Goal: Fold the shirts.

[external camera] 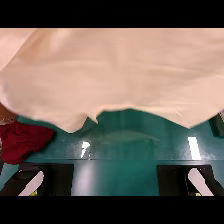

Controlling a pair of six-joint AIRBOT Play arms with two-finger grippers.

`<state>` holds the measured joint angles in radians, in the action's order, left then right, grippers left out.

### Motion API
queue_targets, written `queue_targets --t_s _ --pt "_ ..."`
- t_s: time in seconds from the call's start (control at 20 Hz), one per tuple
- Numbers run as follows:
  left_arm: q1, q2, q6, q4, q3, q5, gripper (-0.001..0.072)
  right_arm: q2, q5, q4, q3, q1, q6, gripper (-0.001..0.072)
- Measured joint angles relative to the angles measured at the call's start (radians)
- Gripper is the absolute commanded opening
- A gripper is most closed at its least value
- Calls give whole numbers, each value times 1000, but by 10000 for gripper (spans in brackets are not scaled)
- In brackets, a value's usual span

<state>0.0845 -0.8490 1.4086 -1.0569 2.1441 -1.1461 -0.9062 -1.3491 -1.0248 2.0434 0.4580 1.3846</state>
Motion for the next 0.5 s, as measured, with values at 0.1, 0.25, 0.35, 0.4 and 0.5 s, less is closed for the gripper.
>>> queue_targets --t_s 0.1,0.25,0.35,0.4,0.5 --pt "0 -8 0 2 -77 17 23 -72 -28 28 10 -6 17 16" --pt "0 -63 1 19 -237 13 23 -183 -69 24 -73 -67 27 16" --pt "0 -129 1 30 -348 -13 23 -275 -93 -27 -145 -137 31 16" --pt "0 -167 1 33 -399 -18 23 -323 -101 -64 -177 -177 32 16" --pt "0 -267 0 33 -491 -23 23 -429 -103 -134 -224 -248 39 16"
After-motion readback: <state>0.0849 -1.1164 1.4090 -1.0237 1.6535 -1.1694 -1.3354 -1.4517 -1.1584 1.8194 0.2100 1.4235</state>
